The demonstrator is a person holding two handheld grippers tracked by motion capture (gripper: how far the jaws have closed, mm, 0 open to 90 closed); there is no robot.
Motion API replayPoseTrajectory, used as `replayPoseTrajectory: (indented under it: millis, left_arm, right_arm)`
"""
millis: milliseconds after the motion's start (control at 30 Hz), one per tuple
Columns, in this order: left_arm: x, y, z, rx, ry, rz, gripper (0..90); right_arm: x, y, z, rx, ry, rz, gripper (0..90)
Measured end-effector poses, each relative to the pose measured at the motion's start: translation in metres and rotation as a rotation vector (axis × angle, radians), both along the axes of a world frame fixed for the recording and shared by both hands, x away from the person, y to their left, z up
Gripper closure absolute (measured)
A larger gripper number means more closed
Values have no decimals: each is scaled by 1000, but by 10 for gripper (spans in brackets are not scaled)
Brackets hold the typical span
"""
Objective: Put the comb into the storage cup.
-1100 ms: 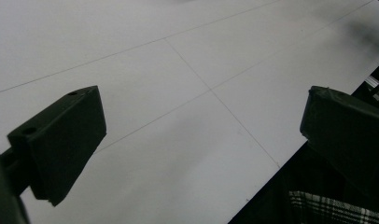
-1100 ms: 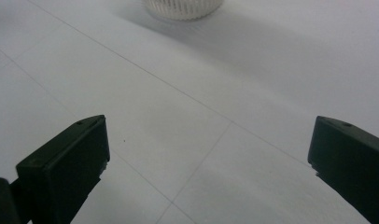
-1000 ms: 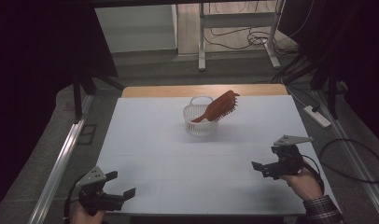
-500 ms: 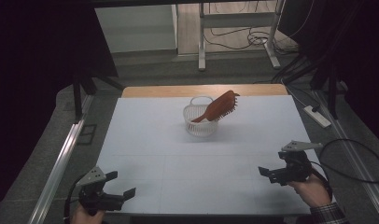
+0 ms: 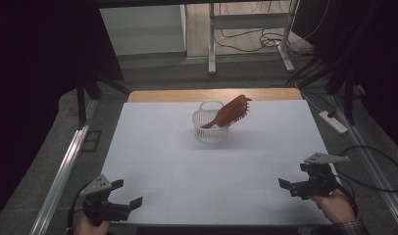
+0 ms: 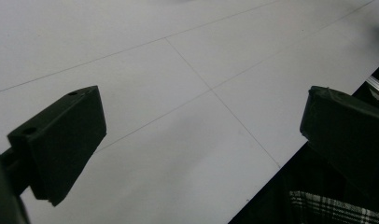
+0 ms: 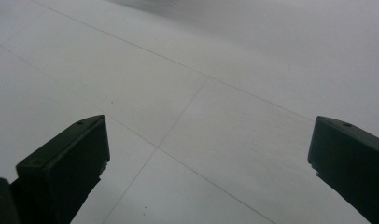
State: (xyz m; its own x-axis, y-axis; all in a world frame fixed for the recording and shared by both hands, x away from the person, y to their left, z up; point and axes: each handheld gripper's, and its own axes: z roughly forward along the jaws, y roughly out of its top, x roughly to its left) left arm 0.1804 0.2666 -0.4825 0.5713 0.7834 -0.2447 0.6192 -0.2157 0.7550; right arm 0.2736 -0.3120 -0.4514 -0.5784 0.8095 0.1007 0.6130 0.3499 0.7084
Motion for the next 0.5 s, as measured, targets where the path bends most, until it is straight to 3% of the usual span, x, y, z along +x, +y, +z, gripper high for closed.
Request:
replayPoseTrajectory:
  millis: [500]
  left_arm:
    - [0,0,0,-1,1,2,7]
  right_arm:
    - [-13,-13,-2,-11,-5,-48,0]
